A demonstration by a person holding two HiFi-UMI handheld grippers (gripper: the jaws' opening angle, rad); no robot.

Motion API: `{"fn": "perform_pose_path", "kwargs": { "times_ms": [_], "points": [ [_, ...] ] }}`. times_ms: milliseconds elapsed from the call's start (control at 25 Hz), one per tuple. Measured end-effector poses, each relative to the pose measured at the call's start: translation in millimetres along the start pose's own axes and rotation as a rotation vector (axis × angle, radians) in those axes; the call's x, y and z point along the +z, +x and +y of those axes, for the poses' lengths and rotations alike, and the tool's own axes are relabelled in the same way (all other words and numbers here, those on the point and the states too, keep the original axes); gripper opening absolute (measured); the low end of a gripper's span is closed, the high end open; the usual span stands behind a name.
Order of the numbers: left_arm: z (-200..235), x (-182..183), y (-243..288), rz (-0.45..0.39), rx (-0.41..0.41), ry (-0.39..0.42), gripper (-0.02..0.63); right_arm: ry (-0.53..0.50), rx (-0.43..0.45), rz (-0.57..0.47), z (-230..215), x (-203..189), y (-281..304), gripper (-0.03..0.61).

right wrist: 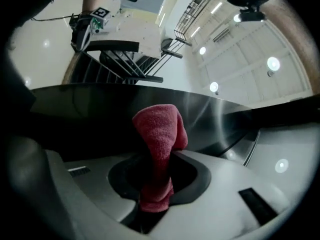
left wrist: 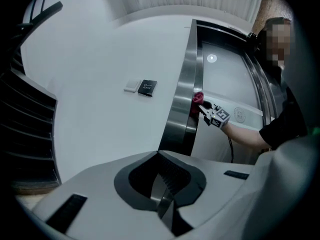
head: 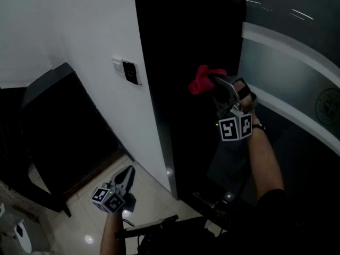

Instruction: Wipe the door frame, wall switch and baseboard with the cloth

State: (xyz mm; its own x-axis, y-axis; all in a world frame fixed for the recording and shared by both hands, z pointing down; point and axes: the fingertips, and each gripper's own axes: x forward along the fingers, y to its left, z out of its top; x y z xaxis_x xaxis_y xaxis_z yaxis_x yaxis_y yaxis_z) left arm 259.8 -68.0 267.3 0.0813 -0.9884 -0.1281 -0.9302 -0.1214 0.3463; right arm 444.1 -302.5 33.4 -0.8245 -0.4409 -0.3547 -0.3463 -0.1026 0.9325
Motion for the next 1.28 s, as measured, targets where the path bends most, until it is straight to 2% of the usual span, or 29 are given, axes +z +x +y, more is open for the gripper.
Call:
{"fn": "perform_pose_path", "kwargs": {
  "times_ms": [80,160,520,800,1280],
  "points": [
    [1.3,6.1,-1.3,-0.035,-0.017,-0.014,-0.014,-0.031,0.003,0.031,-15.2,-6.4,14.9,0.084],
    [5.3,9.4,-5.9,-0.05,-0.012,-0.018,-0.014,-0.045,0.034,0.054,-9.8,-11.0,24.3,0.084],
    [19.2,2.9,-16.2,0.001,0.04,0.041,-0.014,0.015,0.14,0.091,66.6,-23.0,13.0,0.084],
    [6.7,-17.7,-6.7,0.062,-0.005,0.078,-0.012,0.031,0.206,0.116,112.0,-30.7,-4.6,0.084],
    [5.0,-33.8,-4.8,0.104,-0.011,0.055,-0.014,0.077,0.26,0.152,165.7,-35.0,-24.8,0.084]
  ]
}}
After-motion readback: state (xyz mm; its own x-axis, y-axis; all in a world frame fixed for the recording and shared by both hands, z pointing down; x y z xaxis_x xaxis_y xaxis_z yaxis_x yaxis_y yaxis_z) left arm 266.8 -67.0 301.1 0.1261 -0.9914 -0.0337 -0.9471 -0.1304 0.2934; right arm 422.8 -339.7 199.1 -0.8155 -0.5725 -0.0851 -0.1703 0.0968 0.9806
